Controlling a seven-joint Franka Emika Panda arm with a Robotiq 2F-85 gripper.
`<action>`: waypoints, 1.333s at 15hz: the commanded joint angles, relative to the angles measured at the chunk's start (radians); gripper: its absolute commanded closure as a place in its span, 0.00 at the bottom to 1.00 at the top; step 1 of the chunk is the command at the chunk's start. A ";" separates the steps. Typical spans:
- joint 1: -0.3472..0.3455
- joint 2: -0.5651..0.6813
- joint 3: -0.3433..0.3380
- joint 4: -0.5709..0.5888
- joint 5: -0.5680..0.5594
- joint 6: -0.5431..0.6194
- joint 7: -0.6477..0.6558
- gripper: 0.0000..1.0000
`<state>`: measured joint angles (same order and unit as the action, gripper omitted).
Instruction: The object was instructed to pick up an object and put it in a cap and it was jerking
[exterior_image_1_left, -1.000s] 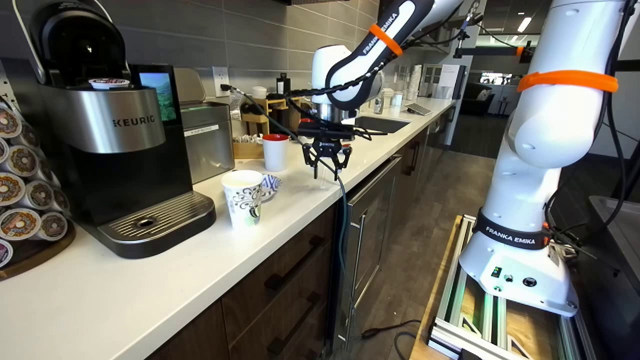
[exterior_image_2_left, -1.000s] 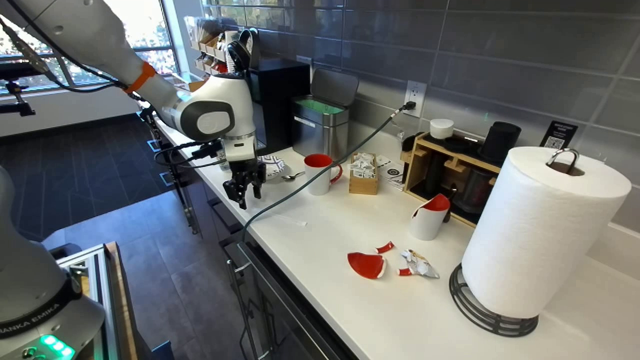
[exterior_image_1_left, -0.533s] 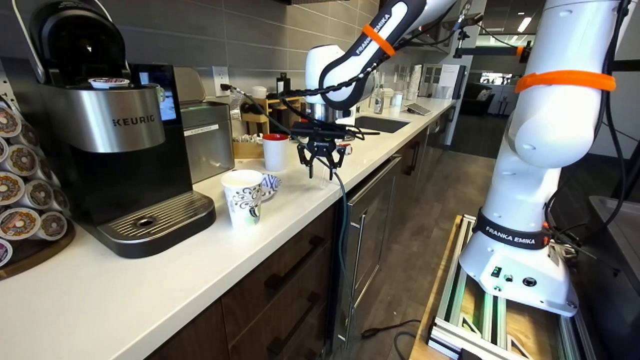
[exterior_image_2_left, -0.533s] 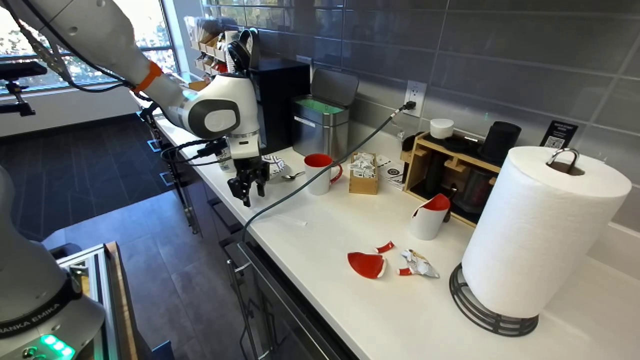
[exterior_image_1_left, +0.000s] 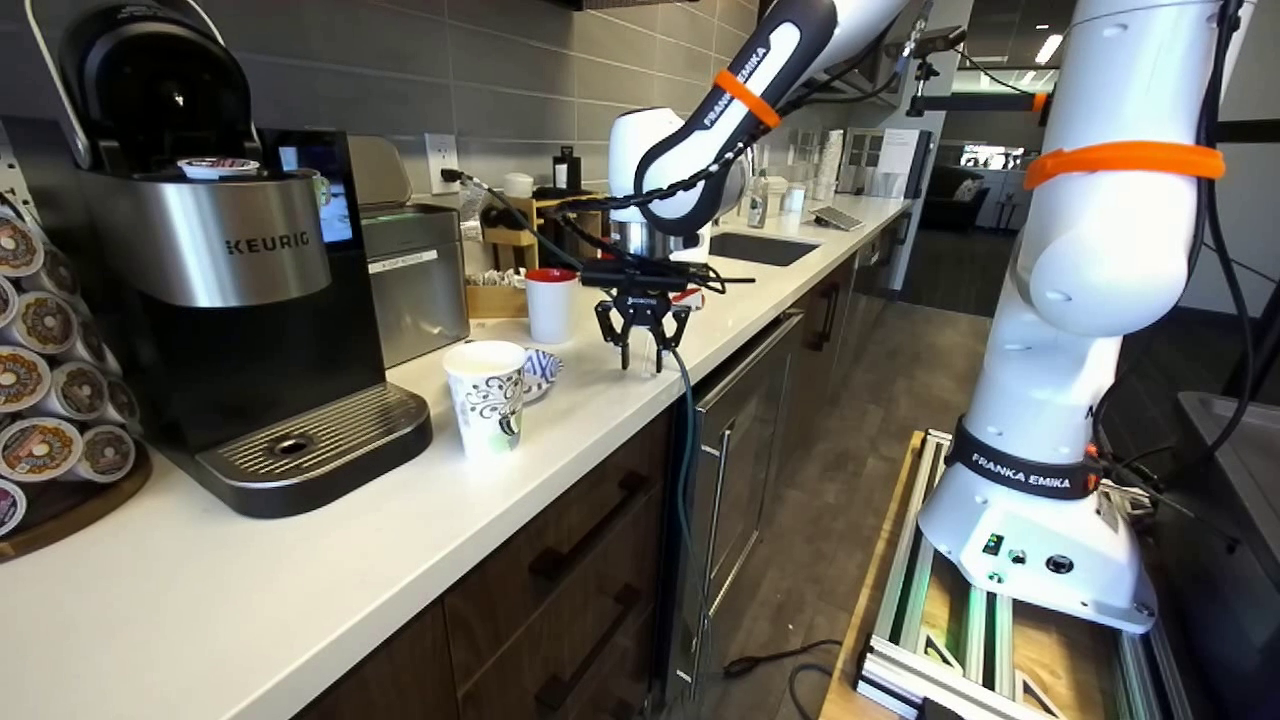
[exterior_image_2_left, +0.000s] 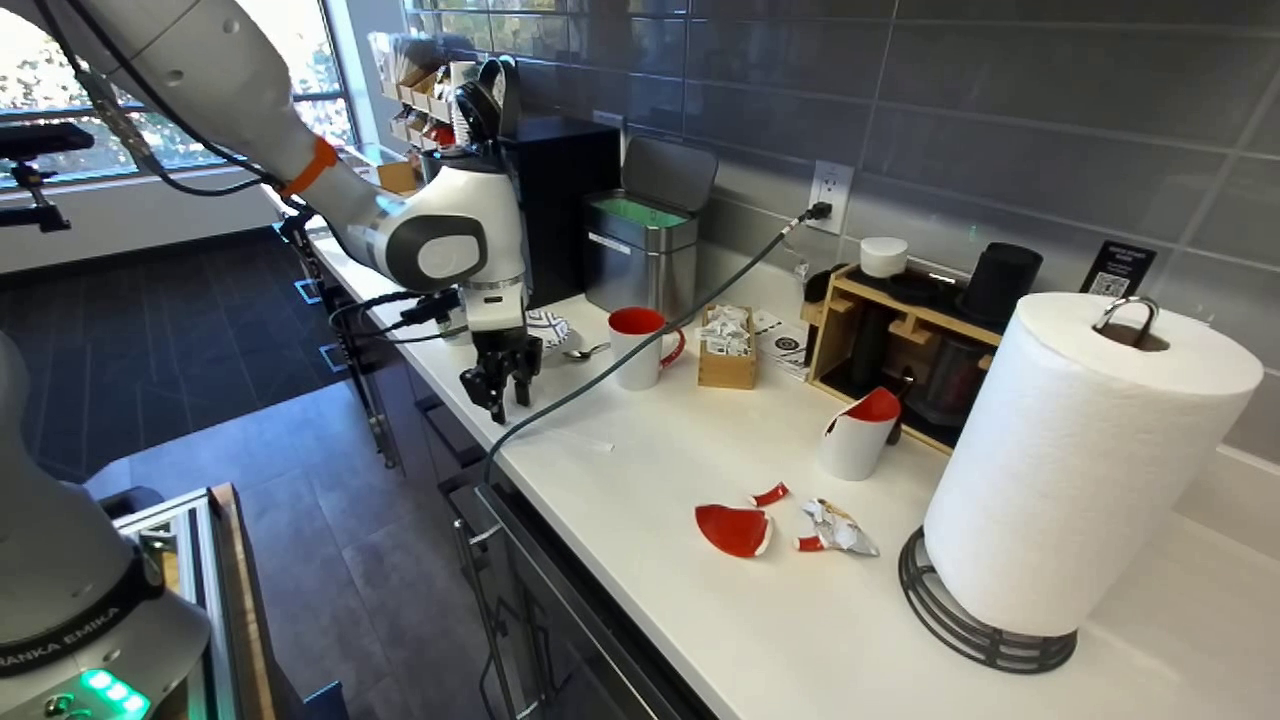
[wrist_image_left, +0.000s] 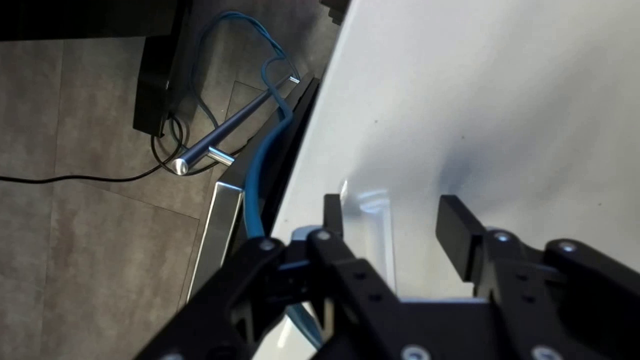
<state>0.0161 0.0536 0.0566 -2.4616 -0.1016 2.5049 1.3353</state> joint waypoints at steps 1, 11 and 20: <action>0.015 0.035 -0.018 0.012 0.010 0.040 0.017 0.51; 0.015 0.059 -0.029 -0.003 0.047 0.101 -0.013 0.84; 0.004 0.021 -0.038 -0.051 0.182 0.160 -0.113 0.99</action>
<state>0.0175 0.0658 0.0238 -2.4878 0.0172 2.6174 1.2713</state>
